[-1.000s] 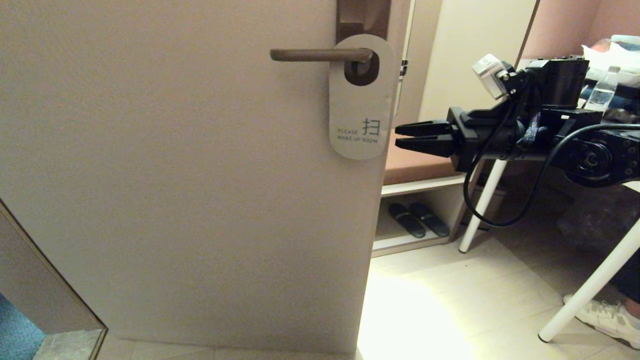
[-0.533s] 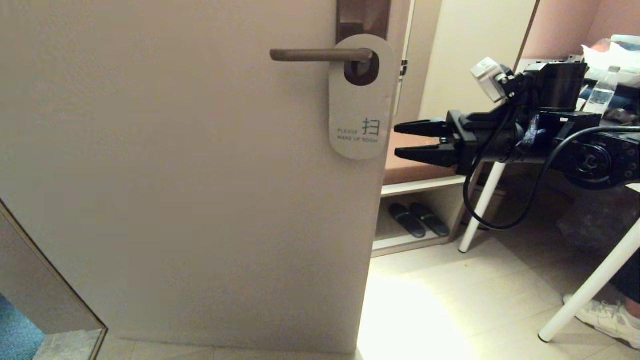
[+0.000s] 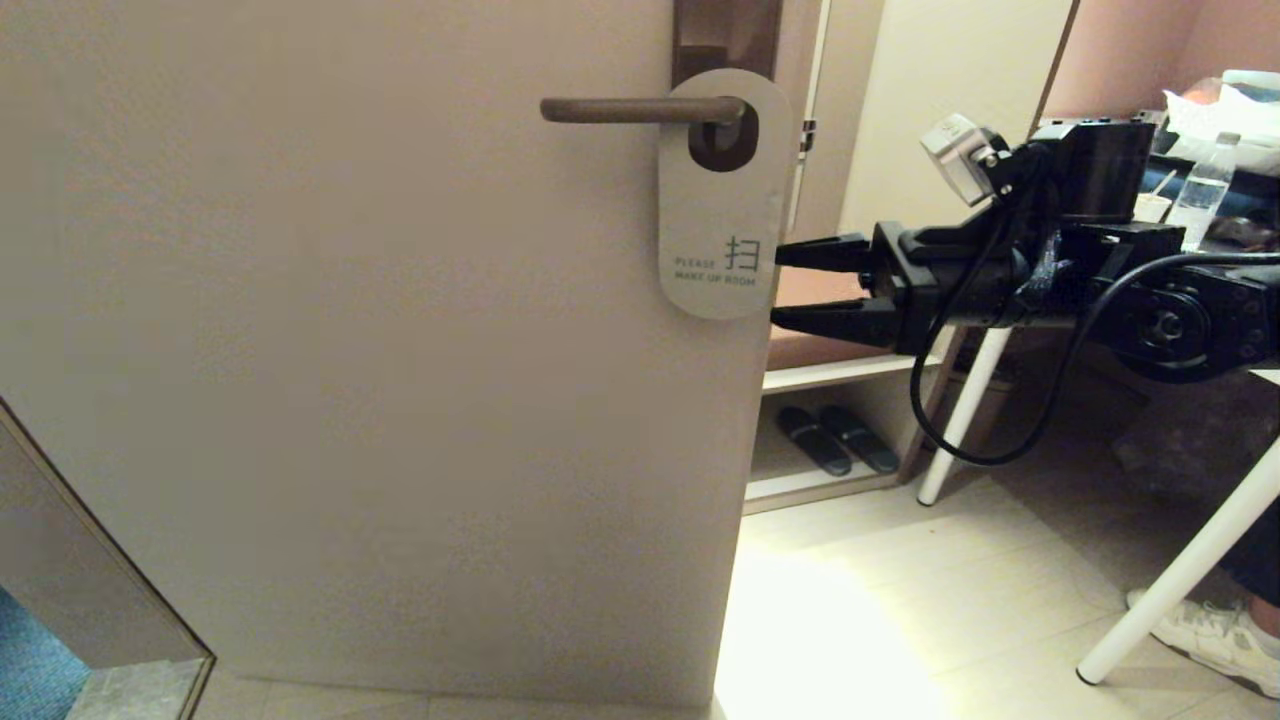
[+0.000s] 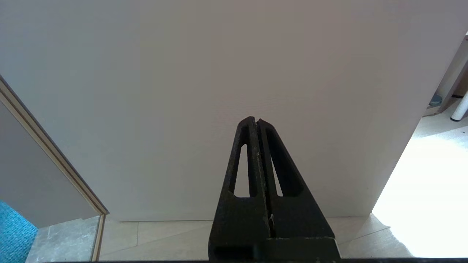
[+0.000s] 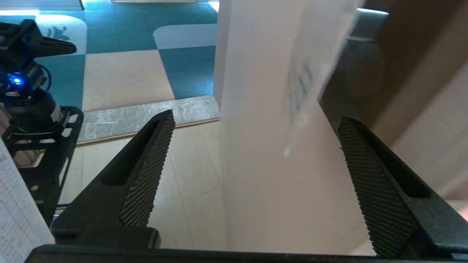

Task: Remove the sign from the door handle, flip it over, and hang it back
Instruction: Take down the sign

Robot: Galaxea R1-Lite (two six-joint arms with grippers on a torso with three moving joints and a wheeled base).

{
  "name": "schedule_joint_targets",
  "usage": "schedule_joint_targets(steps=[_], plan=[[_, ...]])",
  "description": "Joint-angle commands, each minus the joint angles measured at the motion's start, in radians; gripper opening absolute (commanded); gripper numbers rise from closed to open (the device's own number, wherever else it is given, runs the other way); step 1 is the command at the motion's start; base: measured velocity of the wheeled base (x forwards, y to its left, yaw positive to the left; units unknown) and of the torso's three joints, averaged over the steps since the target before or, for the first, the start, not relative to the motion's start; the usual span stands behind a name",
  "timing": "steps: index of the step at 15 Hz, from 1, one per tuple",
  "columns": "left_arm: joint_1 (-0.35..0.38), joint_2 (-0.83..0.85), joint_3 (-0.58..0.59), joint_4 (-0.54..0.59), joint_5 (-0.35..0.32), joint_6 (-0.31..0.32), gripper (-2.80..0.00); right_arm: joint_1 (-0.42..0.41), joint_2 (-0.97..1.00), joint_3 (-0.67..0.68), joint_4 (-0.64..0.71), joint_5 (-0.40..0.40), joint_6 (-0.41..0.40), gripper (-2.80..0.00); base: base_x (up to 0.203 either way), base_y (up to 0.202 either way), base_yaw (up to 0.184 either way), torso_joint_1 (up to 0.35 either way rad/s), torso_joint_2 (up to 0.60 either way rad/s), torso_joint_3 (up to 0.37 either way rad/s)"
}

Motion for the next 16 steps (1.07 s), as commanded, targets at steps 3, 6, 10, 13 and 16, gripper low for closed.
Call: schedule_joint_targets(steps=[3,6,10,13,16], plan=[[0.0,0.001,0.0,0.0,0.0,0.0,-2.8,0.026,0.011,-0.025,-0.003,0.006,-0.002,0.0,0.0,0.0,0.0,0.0,0.0,0.0],[0.0,0.001,0.0,0.0,0.0,0.0,-2.8,0.035,0.033,-0.07,-0.003,0.004,0.0,0.0,0.0,0.0,0.0,0.0,0.0,0.0],[0.0,0.001,0.0,0.0,0.0,0.0,-2.8,0.043,0.064,-0.112,-0.002,0.001,0.008,0.0,0.0,0.0,0.0,0.0,0.0,0.0],[0.0,0.001,0.0,0.0,0.0,0.0,-2.8,0.054,0.07,-0.113,-0.002,0.0,0.011,0.0,0.0,0.0,0.0,0.0,0.0,0.0],[0.0,0.001,0.0,0.0,0.0,0.0,-2.8,0.067,0.086,-0.136,-0.002,-0.016,0.025,0.0,0.0,0.0,0.0,0.0,0.0,0.0]])
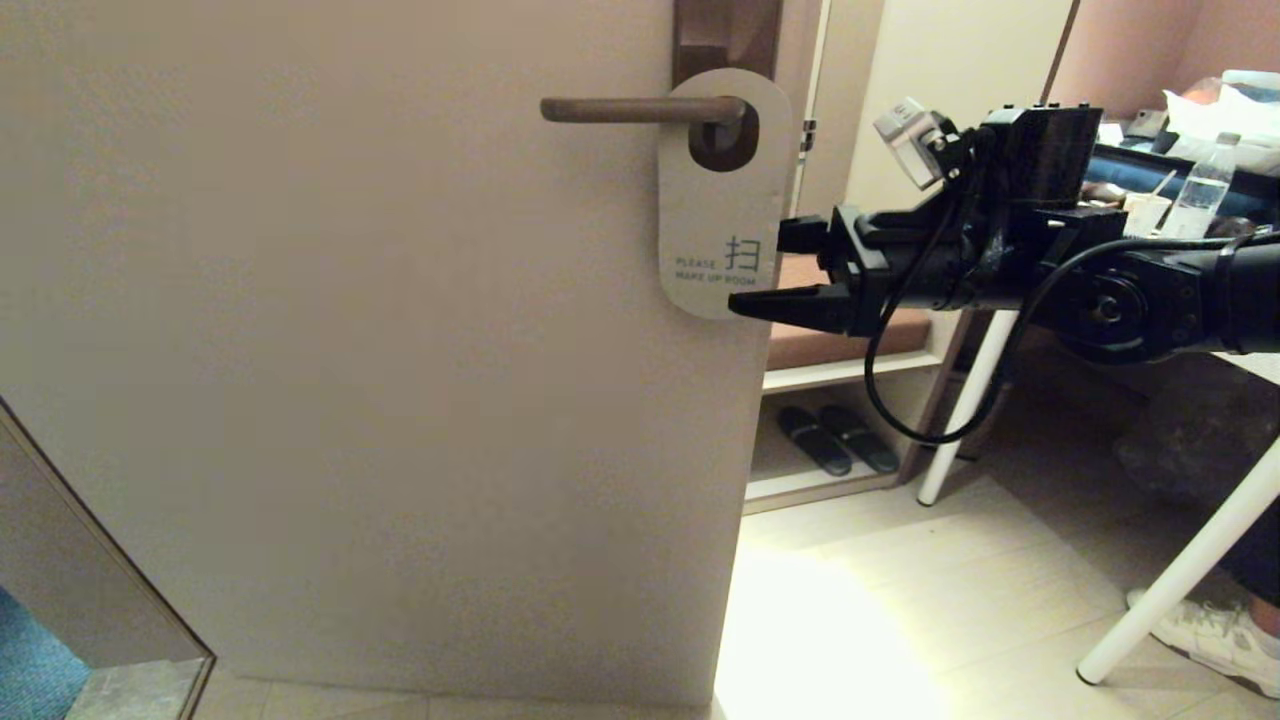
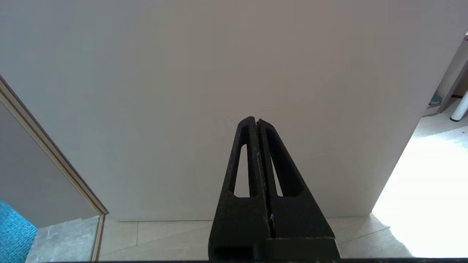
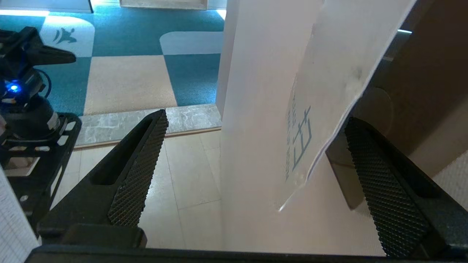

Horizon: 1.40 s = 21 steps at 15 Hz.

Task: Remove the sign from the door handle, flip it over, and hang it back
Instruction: Take down the sign

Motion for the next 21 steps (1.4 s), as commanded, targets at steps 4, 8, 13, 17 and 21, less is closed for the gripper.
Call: schedule_joint_targets(steps=[4,8,13,17,21], plan=[[0.001,0.001,0.0,0.0,0.0,0.0,-2.8,0.021,0.021,-0.016,-0.004,-0.008,0.02,0.0,0.0,0.0,0.0,0.0,0.0,0.0],[0.001,0.001,0.0,0.0,0.0,0.0,-2.8,0.031,0.031,-0.026,-0.004,-0.01,0.022,0.0,0.0,0.0,0.0,0.0,0.0,0.0],[0.001,0.001,0.0,0.0,0.0,0.0,-2.8,0.041,0.058,-0.076,-0.004,-0.01,0.037,0.0,0.0,0.0,0.0,0.0,0.0,0.0],[0.001,0.001,0.0,0.0,0.0,0.0,-2.8,0.045,0.059,-0.073,-0.004,-0.01,0.037,0.0,0.0,0.0,0.0,0.0,0.0,0.0],[0.001,0.001,0.0,0.0,0.0,0.0,-2.8,0.045,0.059,-0.072,-0.005,-0.01,0.037,-2.8,0.0,0.0,0.0,0.0,0.0,0.0]])
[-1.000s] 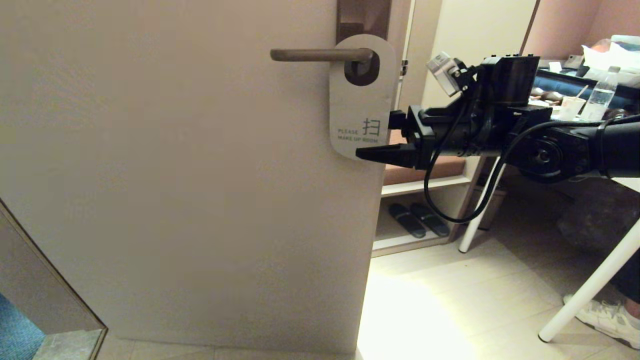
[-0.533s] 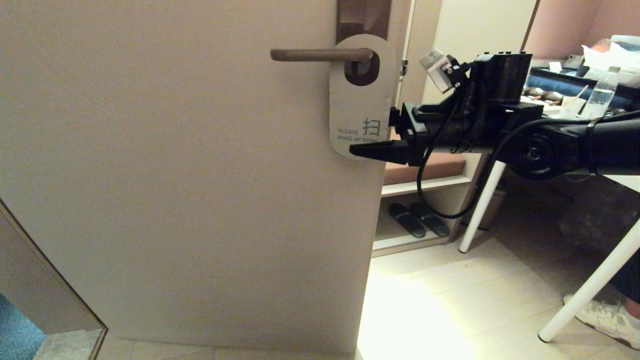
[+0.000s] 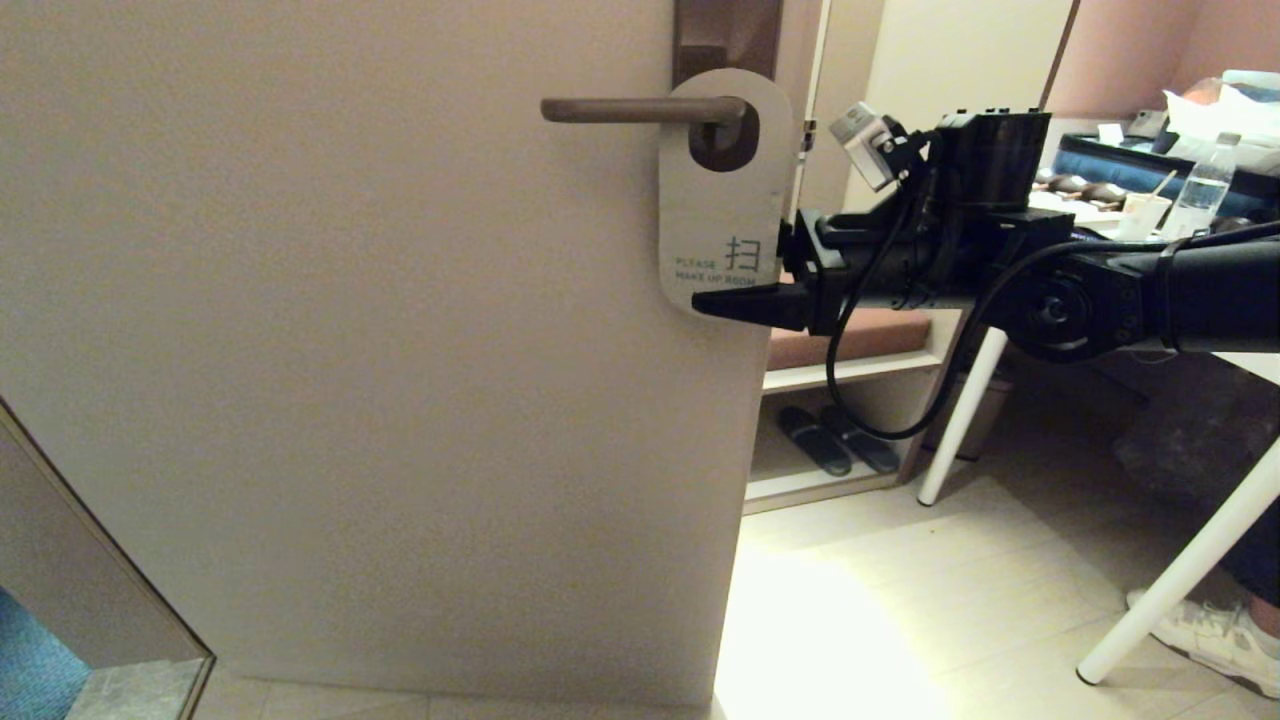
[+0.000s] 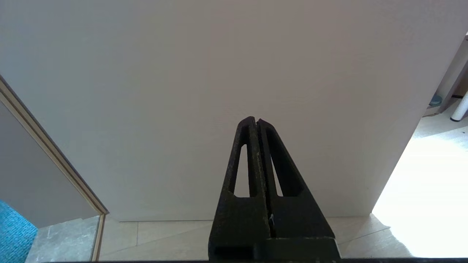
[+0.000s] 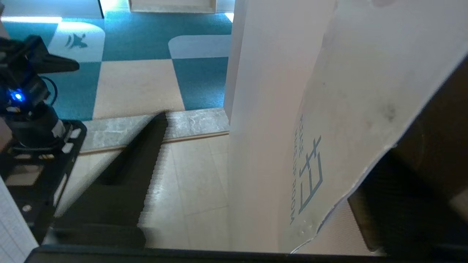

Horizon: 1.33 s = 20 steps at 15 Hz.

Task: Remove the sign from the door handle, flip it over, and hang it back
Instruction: Take down the sign

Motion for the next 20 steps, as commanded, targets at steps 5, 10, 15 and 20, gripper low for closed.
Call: schedule_joint_targets(steps=[5,10,15,20], plan=[[0.0,0.001,0.0,0.0,0.0,0.0,-2.8,0.002,-0.002,0.001,-0.003,-0.024,-0.001,-2.8,0.0,0.0,0.0,0.0,0.0,0.0],[0.0,0.001,0.0,0.0,0.0,0.0,-2.8,0.002,-0.002,0.004,-0.003,-0.041,-0.004,-2.8,0.0,0.0,0.0,0.0,0.0,0.0],[0.0,0.001,0.0,0.0,0.0,0.0,-2.8,0.002,-0.003,0.007,-0.003,-0.057,-0.009,-2.8,0.0,0.0,0.0,0.0,0.0,0.0],[0.0,0.001,0.0,0.0,0.0,0.0,-2.8,0.035,-0.007,0.008,-0.003,-0.165,-0.004,-2.8,0.0,0.0,0.0,0.0,0.0,0.0]])
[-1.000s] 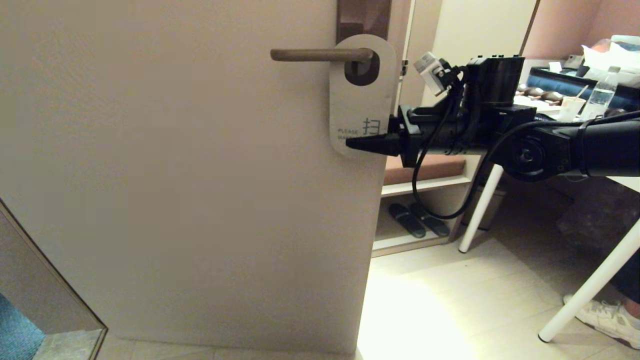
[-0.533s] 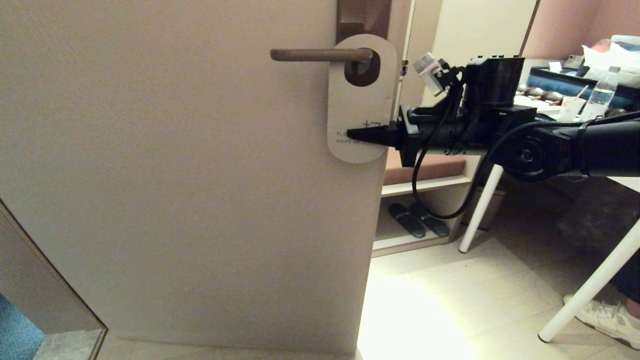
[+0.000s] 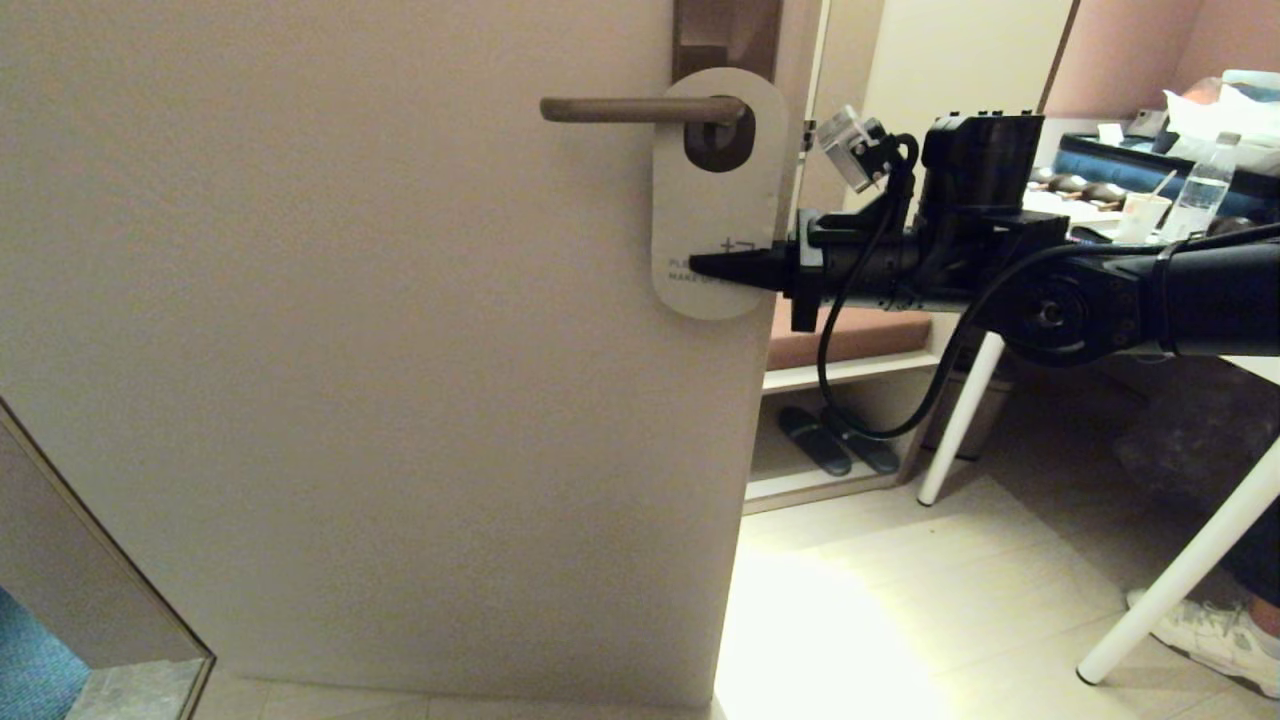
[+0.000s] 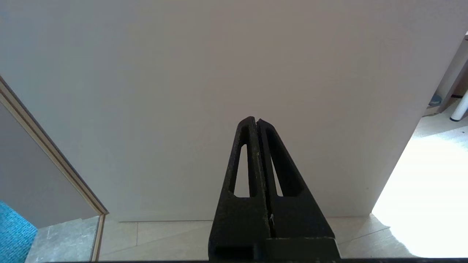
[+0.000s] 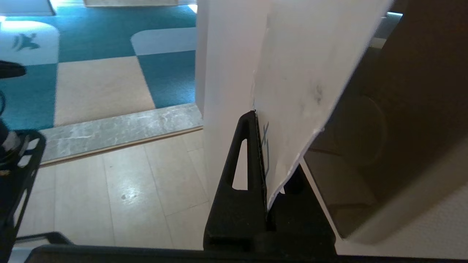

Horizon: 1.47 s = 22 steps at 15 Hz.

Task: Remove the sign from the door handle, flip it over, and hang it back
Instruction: Take down the sign

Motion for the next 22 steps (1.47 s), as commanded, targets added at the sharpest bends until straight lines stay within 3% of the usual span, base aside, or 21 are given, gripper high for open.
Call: schedule_joint_targets(steps=[1,7,15,20,22], plan=[[0.0,0.001,0.0,0.0,0.0,0.0,-2.8,0.023,-0.005,0.0,-0.003,-0.017,-0.001,-2.8,0.0,0.0,0.0,0.0,0.0,0.0],[0.0,0.001,0.0,0.0,0.0,0.0,-2.8,0.067,-0.021,0.025,-0.003,-0.106,-0.001,-2.8,0.0,0.0,0.0,0.0,0.0,0.0],[0.0,0.001,0.0,0.0,0.0,0.0,-2.8,0.142,-0.024,0.028,-0.003,-0.383,0.004,-2.8,0.0,0.0,0.0,0.0,0.0,0.0],[0.0,0.001,0.0,0.0,0.0,0.0,-2.8,0.187,-0.023,0.028,-0.003,-0.555,0.055,-2.8,0.0,0.0,0.0,0.0,0.0,0.0],[0.0,0.001,0.0,0.0,0.0,0.0,-2.8,0.204,-0.022,0.026,-0.003,-0.582,0.061,-2.8,0.0,0.0,0.0,0.0,0.0,0.0]])
